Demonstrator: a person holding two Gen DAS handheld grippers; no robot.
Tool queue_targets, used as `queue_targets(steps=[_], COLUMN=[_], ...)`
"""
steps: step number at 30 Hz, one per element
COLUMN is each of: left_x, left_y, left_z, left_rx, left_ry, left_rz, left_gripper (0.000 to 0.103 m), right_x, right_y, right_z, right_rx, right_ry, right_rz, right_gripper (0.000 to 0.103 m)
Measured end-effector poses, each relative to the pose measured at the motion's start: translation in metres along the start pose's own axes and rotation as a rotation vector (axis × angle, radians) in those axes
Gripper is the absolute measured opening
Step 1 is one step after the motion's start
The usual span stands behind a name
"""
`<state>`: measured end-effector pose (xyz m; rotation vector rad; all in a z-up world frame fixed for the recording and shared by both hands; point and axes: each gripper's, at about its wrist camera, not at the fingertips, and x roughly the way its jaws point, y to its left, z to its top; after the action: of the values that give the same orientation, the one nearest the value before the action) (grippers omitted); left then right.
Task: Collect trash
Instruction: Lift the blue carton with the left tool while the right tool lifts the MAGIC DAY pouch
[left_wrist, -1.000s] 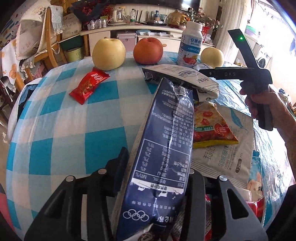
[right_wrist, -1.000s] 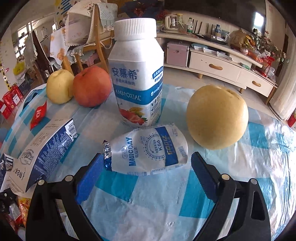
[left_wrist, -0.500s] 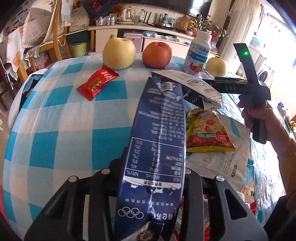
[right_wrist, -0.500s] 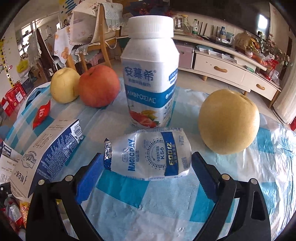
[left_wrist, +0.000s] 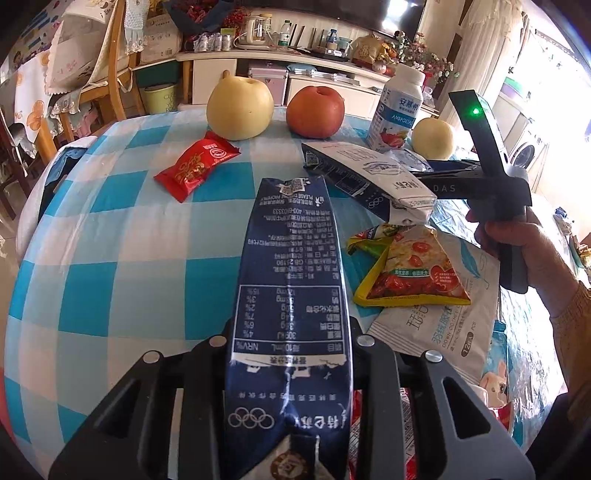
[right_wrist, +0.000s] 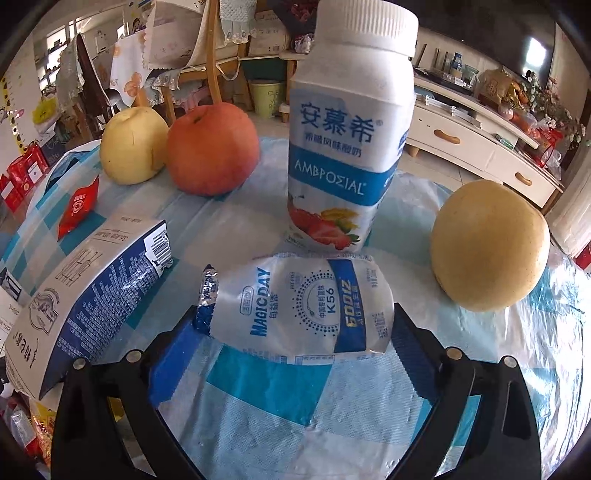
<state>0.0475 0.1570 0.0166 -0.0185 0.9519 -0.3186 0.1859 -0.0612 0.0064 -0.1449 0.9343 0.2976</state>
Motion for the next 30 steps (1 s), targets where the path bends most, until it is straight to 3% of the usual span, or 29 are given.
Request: queue_targets(steps=[11,20,30], left_x=[-0.014,-0.043,-0.092], left_y=[0.009,0.016,0.039], left_z=[0.003,-0.007,-0.039], left_rx=[-0.061,-0.102,-0.185], left_ry=[-0.05,-0.103,-0.164], left_rz=[-0.032,-0.011,0.042], left_gripper=[0.032,0.032,0.032], right_x=[-0.019,-0.079,-0.15], right_y=[-0.003,-0.015,0.033], right_z=[-0.018,-0.046,-0.092], right_rx=[0.047,0.202,0.275], right_ry=[-0.028,-0.077,-0.136], right_rz=[-0.043,-0.034,0.024], right_gripper=[0.094,0.094,0.094])
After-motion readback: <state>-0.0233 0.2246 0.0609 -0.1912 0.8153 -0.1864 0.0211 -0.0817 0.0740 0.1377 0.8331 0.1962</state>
